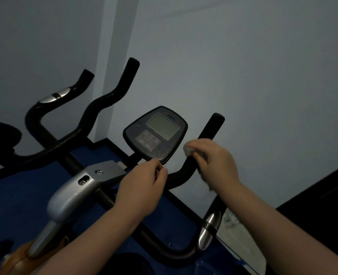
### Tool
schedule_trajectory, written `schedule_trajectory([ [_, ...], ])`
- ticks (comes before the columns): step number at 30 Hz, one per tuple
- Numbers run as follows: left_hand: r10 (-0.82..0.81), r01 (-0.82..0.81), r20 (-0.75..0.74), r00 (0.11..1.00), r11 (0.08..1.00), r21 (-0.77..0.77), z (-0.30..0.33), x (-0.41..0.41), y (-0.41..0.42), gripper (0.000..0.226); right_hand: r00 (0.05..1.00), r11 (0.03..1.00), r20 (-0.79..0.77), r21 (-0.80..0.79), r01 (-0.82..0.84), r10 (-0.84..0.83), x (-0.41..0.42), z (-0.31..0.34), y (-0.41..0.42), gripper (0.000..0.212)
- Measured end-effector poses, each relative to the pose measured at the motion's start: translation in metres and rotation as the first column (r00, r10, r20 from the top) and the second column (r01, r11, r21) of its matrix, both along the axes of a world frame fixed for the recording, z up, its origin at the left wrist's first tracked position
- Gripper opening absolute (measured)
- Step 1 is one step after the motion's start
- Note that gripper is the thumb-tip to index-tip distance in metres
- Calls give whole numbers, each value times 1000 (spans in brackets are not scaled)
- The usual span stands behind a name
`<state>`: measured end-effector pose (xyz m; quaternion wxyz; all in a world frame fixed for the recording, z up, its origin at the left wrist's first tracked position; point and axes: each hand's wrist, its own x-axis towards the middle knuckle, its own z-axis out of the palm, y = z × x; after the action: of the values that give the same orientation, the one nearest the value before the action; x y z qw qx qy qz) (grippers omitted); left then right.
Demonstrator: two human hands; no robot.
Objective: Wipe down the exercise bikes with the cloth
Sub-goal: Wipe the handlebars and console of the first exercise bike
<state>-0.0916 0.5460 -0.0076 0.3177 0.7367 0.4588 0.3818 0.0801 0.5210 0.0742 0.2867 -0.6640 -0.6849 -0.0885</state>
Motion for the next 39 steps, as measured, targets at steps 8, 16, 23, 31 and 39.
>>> schedule_trajectory([
  [8,61,-36,188,980,991,-129,2,-9,2,18,910,996,-413,-55,-72,43,-37,-34,-29,27],
  [16,116,-46,299,947,972,-232,-12,-46,-33,20,942,997,-333,77,-16,41,-87,-73,-50,27],
  [23,249,-210,219,943,960,-185,-13,-69,-71,18,912,996,-407,84,-17,49,-60,-49,-40,27],
  [31,433,-400,171,885,895,-199,-21,-76,-86,22,776,890,-537,-95,-447,332,-104,-64,-50,27],
  [39,528,-484,228,818,847,-222,-29,-72,-94,23,825,895,-463,-134,-426,323,-105,-80,-55,31],
])
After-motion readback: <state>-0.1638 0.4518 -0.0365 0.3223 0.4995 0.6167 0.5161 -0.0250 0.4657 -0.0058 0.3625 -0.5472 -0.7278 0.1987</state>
